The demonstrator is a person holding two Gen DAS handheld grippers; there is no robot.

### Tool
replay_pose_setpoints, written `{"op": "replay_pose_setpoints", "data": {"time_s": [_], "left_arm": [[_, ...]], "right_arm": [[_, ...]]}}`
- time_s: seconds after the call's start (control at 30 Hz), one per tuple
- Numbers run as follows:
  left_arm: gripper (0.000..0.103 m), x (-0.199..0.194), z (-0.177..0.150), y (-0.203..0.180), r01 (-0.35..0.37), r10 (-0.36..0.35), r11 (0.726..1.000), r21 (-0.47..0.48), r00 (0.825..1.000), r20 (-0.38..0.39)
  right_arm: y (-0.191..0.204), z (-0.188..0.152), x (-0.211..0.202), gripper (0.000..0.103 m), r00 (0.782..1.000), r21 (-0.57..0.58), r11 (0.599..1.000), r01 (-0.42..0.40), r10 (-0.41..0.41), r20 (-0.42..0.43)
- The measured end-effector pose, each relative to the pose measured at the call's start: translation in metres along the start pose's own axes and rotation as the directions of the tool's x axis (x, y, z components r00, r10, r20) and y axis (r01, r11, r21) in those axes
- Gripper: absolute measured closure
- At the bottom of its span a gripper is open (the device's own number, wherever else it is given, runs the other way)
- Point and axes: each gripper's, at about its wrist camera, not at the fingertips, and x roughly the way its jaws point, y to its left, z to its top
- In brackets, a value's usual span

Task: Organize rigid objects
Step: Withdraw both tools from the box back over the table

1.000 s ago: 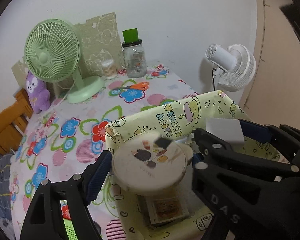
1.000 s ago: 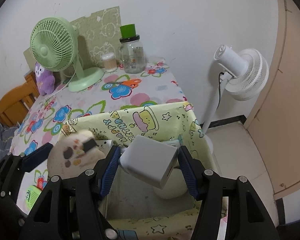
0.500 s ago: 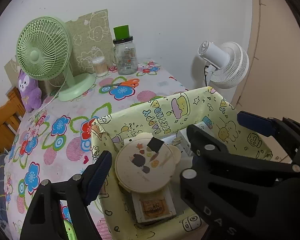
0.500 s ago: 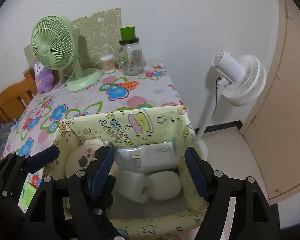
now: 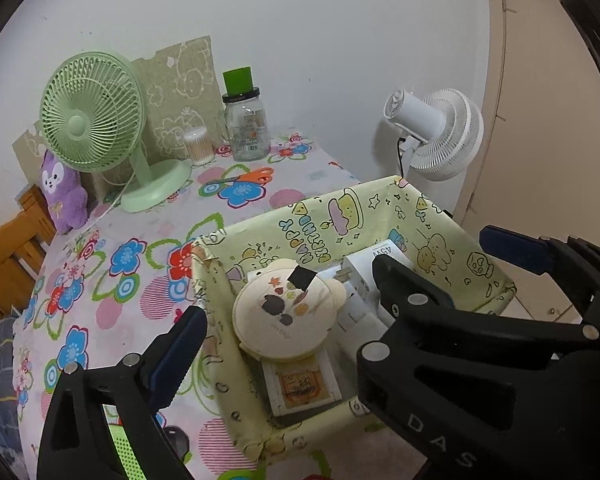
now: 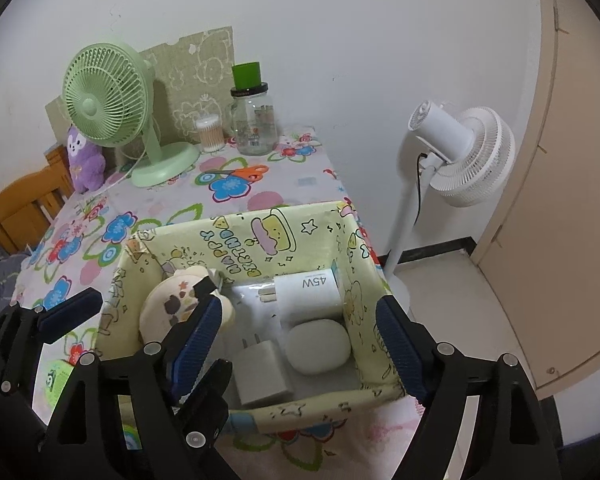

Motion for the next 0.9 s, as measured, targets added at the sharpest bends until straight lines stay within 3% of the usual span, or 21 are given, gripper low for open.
{"op": "replay_pose_setpoints", "data": {"time_s": [0.9], "left_arm": [[0.001, -0.057, -0.027, 0.053, -0.017, 0.020, 0.999, -0.051, 0.998, 0.063]], "right_arm": [[0.059, -0.014, -0.056, 0.019, 0.997, -0.028, 1.000, -0.010, 0.012, 0.072]]}}
